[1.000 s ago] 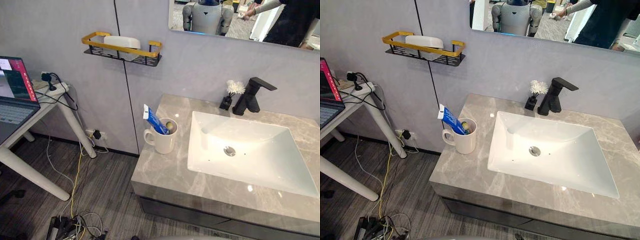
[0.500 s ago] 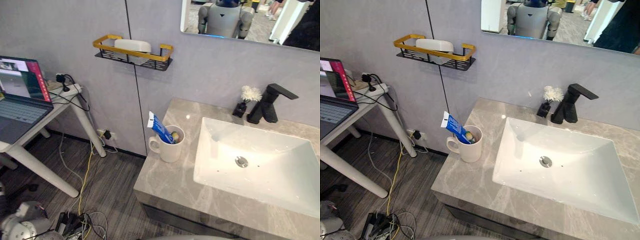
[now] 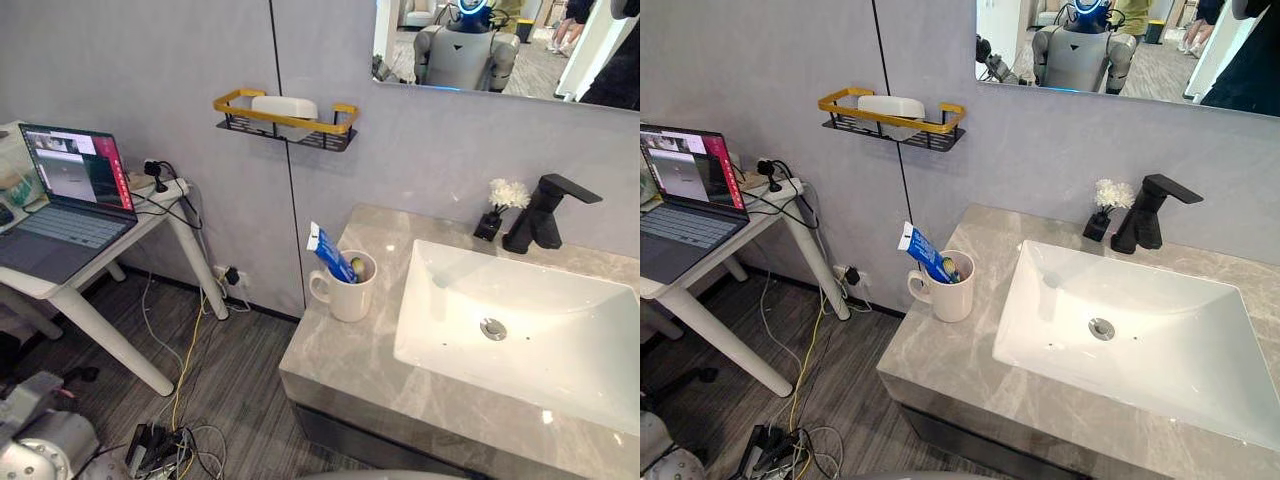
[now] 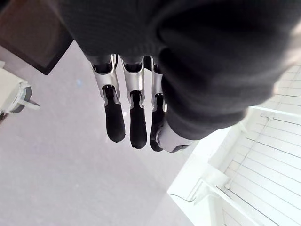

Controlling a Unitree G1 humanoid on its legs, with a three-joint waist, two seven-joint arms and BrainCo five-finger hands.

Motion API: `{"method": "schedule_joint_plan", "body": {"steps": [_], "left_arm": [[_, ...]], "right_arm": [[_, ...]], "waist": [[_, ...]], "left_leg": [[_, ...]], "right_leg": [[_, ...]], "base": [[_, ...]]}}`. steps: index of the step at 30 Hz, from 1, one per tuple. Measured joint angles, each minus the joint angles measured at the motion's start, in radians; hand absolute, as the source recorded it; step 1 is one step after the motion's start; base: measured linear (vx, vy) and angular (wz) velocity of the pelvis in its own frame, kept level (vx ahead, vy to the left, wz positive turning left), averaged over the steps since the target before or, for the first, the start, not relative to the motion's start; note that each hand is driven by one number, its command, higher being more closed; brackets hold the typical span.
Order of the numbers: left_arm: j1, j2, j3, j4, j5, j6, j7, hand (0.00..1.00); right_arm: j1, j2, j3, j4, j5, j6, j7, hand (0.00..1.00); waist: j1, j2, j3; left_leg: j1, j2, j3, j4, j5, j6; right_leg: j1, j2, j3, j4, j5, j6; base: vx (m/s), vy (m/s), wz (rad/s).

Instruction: Organize washtable

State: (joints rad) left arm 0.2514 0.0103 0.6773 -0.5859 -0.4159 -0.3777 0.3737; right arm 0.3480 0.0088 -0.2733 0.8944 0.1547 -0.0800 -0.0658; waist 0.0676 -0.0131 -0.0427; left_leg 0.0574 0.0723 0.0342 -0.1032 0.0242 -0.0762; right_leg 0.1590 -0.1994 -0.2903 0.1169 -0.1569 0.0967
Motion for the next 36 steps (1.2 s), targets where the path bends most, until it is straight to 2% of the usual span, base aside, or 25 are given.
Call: {"method": "schedule_joint_plan", "body": {"steps": [5,7,9,10,11,13,16,18,24,29,32,36], "left_arm": [[0.049,0.0,-0.128,-0.046,-0.049,0.006,-0.13,1.0],[0.086,0.009,-0.242,-0.077,-0.15,0.031,-0.227,1.0],[0.112,0.035,-0.328,-0.099,-0.204,0.047,-0.269,1.0],[0.152,0.097,-0.437,-0.123,-0.259,0.07,-0.316,1.0],[0.169,0.13,-0.481,-0.131,-0.279,0.081,-0.336,1.0],[0.214,0.269,-0.628,-0.161,-0.362,0.136,-0.421,1.0],[0.24,0.384,-0.739,-0.151,-0.473,0.195,-0.499,1.0],[0.239,0.431,-0.791,-0.114,-0.497,0.219,-0.512,1.0],[0.23,0.533,-0.906,0.019,-0.514,0.287,-0.533,1.0],[0.17,0.584,-1.002,0.112,-0.502,0.307,-0.545,1.0],[0.142,0.587,-1.016,0.13,-0.47,0.316,-0.543,1.0],[0.079,0.579,-1.024,0.194,-0.414,0.316,-0.539,1.0]], "right_arm": [[0.001,-0.005,0.0,-0.002,0.001,0.005,0.01,0.0],[0.003,-0.008,-0.001,-0.002,0.001,0.012,0.019,0.0],[0.003,-0.009,-0.001,-0.001,0.002,0.014,0.022,0.0],[0.003,-0.01,-0.001,0.002,0.002,0.016,0.023,0.0],[0.003,-0.01,-0.001,0.003,0.002,0.016,0.024,0.0],[0.001,-0.01,-0.001,0.005,0.002,0.017,0.026,0.0],[-0.02,-0.017,-0.003,0.028,0.004,0.014,0.033,0.0],[-0.048,-0.03,-0.005,0.081,0.004,0.015,0.035,0.0],[-0.081,-0.076,-0.022,0.178,0.011,0.019,0.044,0.0],[-0.096,-0.101,0.001,0.188,0.013,0.019,0.044,0.0],[-0.123,-0.107,0.02,0.203,0.016,0.019,0.044,0.0],[-0.148,-0.102,0.051,0.204,0.034,0.019,0.045,0.0]], "waist": [[-0.002,0.006,-0.006],[-0.002,0.01,-0.009],[-0.002,0.01,-0.009],[-0.003,0.011,-0.009],[-0.004,0.011,-0.009],[-0.011,0.012,-0.009],[-0.036,0.018,-0.009],[-0.053,0.018,-0.008],[-0.056,0.048,0.004],[-0.074,0.061,0.02],[-0.092,0.056,0.041],[-0.109,0.033,0.071]], "left_leg": [[-0.021,0.009,-0.003,0.0,0.012,-0.002],[-0.024,0.014,-0.005,0.0,0.017,-0.007],[-0.026,0.015,-0.006,0.0,0.019,-0.008],[-0.027,0.016,-0.007,0.0,0.02,-0.009],[-0.027,0.016,-0.007,0.0,0.021,-0.01],[-0.03,0.015,-0.009,0.0,0.027,-0.009],[-0.048,0.015,-0.017,0.0,0.037,-0.017],[-0.062,0.011,-0.021,0.0,0.043,-0.021],[-0.069,0.03,-0.034,0.0,0.057,-0.029],[-0.088,0.034,-0.048,0.0,0.062,-0.034],[-0.1,0.035,-0.048,0.0,0.062,-0.034],[-0.102,0.034,-0.035,0.002,0.062,-0.034]], "right_leg": [[-0.009,0.012,-0.005,-0.017,0.0,0.0],[-0.01,0.017,-0.008,-0.017,0.0,0.0],[-0.011,0.019,-0.008,-0.018,0.0,0.0],[-0.012,0.02,-0.008,-0.018,0.0,0.0],[-0.012,0.02,-0.008,-0.018,0.0,0.0],[-0.015,0.02,-0.008,-0.018,0.0,0.0],[-0.028,0.023,-0.003,-0.023,-0.002,0.0],[-0.03,0.026,0.016,-0.047,-0.006,0.005],[-0.048,0.05,0.024,-0.05,-0.014,0.003],[-0.062,0.056,0.014,-0.05,-0.016,0.0],[-0.077,0.056,0.02,-0.05,-0.016,0.0],[-0.079,0.056,0.025,-0.056,-0.015,0.0]], "base": [[-0.04,-0.043,0.03],[-0.02,-0.044,0.05],[-0.01,-0.034,0.02],[0.0,0.0,0.0],[0.0,0.0,0.0],[0.0,0.0,0.0],[-0.01,-0.01,0.03],[-0.02,-0.024,0.07],[-0.01,-0.041,0.02],[0.0,-0.03,0.06],[0.01,-0.007,-0.05],[0.04,-0.008,-0.04]]}}
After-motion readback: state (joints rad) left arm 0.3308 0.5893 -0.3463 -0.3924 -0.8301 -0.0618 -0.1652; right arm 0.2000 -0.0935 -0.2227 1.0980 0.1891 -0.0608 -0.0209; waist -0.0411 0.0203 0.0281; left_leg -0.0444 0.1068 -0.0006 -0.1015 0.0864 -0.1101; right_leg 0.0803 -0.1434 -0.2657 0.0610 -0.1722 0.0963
